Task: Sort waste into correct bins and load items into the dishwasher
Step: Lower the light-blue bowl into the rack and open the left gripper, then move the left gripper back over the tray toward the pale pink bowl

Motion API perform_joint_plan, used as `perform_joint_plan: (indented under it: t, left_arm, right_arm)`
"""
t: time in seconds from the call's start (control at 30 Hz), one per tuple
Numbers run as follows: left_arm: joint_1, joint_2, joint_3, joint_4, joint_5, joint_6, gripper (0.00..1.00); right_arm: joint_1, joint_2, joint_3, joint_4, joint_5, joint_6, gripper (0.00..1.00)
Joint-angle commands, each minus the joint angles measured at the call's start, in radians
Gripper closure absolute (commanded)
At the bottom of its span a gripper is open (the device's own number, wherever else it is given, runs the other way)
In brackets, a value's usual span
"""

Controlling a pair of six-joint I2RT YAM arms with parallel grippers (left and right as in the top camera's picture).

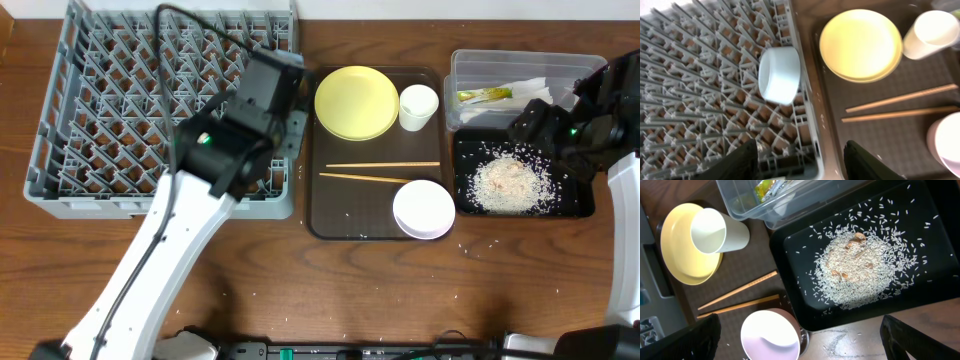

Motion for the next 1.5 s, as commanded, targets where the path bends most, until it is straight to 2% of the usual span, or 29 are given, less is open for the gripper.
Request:
perform_joint_plan:
  t: [0.0,0.13,0.33,0.67,0.73,0.8,1.47]
  left_arm:
    - [0.003,-0.041,0.006,-0.054,0.055,-0.059,0.45]
    - [0.003,-0.043,0.005,-0.110,0.072,-0.070,0.45]
    - [0.003,-0.040,0.005,-0.131,0.074,-0.174,0.45]
    - [0.003,-0.006,0.003,-0.130,0.208,-0.230,0.47]
    - [0.002,0.015,0.003,-0.130,0.234,-0.230,0.49]
    - [0.000,0.042,0.003,-0.129,0.260,-0.253,0.63]
    - [-0.042,0.171,0.003,-0.087,0.260,-0.279,0.61]
  right_arm:
    - [0.000,-0.007,0.013,-0.001,-0.005,-0.001,0.01]
    - [0.000,-0.007,0.013,0.000,-0.005,-0.001,0.01]
    - [0.000,-0.007,0.013,0.000,-0.005,-0.001,0.01]
    - [0.000,-0.007,0.013,0.000,-0.005,-0.001,0.01]
    - [0.000,-0.007,0.013,0.000,-0.005,-0.001,0.01]
    - [0.000,-0.007,0.013,0.000,-0.005,-0.001,0.01]
    - [0.000,-0.007,0.013,0.000,-0.004,-0.001,0.01]
